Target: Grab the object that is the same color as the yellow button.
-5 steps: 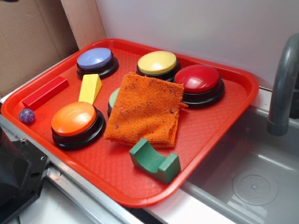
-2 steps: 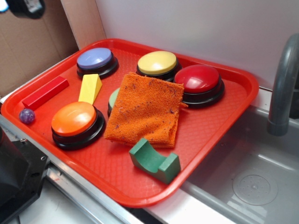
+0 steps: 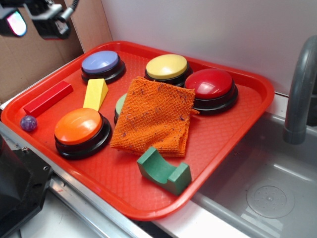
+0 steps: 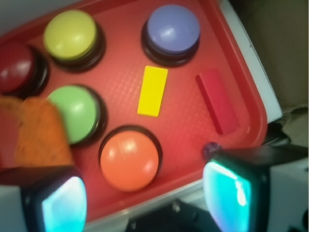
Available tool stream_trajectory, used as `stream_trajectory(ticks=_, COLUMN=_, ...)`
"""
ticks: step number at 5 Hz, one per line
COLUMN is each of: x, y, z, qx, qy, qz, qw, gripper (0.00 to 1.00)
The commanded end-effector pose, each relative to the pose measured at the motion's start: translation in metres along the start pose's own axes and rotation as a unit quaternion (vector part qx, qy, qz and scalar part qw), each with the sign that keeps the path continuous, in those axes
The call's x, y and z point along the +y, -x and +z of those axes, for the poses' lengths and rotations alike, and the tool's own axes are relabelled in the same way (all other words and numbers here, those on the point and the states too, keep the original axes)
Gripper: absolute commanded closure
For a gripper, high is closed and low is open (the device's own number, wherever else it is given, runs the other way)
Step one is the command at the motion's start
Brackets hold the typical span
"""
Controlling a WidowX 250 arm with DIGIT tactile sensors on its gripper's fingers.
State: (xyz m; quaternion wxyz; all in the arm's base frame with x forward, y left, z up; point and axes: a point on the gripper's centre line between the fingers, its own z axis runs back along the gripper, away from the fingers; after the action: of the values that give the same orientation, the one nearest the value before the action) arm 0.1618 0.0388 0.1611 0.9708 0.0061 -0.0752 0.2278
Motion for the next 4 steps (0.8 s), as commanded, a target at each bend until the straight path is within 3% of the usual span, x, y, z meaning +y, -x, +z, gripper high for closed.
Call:
stream_trajectory(ticks=1, x=0.022, y=-0.026, z=-0.047, qx=-0.036, qy=-0.008, qz=0.103, qw=0.994, gripper=0.00)
stream_trajectory(ticks=4, x=0.013, y=-0.057, z=-0.117, qx=-0.047, qy=-0.018, qz=0.127, qw=0.991, gripper=0.00)
